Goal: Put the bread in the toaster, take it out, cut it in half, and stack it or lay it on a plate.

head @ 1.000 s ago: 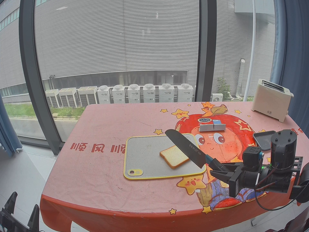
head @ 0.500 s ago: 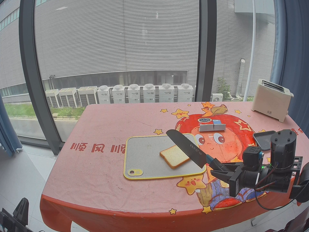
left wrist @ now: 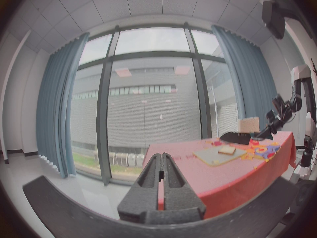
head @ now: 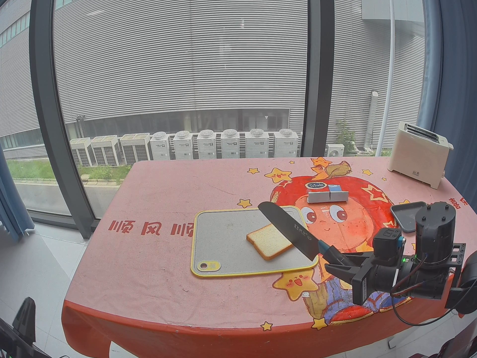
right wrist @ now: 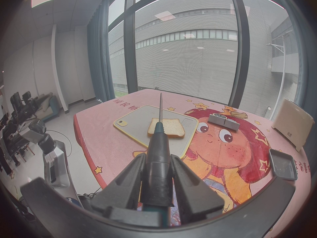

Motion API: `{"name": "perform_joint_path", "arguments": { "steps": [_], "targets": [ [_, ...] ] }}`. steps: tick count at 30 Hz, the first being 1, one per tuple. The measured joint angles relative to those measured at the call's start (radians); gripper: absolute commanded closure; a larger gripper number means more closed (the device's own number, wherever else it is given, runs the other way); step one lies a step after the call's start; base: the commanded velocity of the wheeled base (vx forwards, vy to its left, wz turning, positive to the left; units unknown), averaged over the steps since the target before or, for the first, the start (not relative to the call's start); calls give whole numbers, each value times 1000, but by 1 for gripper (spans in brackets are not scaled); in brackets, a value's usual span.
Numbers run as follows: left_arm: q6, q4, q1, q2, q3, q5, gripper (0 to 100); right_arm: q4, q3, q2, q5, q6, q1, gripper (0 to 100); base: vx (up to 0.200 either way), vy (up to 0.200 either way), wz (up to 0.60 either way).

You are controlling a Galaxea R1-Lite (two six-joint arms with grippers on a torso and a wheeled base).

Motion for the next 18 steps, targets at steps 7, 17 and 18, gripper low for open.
{"name": "perform_joint_path", "arguments": {
  "steps": [7,17,18],
  "targets": [
    [5,-114,0,0,0,-5,100,0,1,3,-3,0,6,100,0,0,0],
    [13,-119,-2,43,-10,-107,100,-1,1,6,-6,0,11,100,0,0,0],
    [15,-119,-2,53,-11,-126,100,-1,1,6,-5,0,11,100,0,0,0]
  ]
}}
